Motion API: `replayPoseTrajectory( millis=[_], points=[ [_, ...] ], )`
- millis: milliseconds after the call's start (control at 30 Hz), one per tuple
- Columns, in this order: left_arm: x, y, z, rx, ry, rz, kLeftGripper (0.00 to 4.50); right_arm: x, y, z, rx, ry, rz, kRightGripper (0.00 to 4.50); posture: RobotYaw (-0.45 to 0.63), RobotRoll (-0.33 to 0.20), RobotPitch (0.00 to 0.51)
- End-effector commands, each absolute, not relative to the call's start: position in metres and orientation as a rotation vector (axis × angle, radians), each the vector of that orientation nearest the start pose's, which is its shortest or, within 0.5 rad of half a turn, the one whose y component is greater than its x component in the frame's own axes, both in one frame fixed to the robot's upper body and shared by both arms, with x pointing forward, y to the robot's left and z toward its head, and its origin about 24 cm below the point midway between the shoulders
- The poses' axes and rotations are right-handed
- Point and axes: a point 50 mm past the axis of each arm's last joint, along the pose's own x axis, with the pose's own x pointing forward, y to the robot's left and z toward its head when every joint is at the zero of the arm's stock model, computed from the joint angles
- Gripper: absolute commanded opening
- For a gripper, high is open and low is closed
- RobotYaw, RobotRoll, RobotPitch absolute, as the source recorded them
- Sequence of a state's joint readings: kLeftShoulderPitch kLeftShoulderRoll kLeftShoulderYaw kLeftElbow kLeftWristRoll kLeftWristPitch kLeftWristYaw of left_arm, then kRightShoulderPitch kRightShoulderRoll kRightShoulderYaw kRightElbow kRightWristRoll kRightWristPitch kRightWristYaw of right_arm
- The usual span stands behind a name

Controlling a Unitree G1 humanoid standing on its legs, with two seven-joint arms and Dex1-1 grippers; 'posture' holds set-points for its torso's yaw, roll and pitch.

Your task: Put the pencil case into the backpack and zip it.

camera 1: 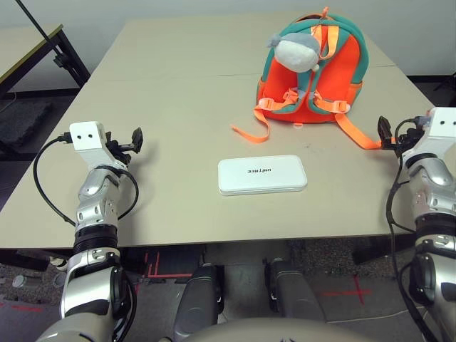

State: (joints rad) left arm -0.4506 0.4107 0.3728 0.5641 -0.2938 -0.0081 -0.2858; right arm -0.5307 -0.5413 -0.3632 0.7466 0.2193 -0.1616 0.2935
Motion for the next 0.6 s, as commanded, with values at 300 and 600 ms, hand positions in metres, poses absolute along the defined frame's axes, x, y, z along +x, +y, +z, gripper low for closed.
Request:
replayPoseTrajectory(
  millis=[300,600],
  points=[
    [0.318,0.297,0.091,-0.091,-0.028,0.078,4.50,0.319,-0.331,0.106,-0.103,-0.079,-0.175,4.48,-0.12,0.000,0.114],
    [0.327,0.257,0.114,-0.203,0.012,-0.191,4.50,0.316,-0.335,0.111,-0.112,-0.086,-0.171,4.48,-0.15,0.000,0.124]
  ],
)
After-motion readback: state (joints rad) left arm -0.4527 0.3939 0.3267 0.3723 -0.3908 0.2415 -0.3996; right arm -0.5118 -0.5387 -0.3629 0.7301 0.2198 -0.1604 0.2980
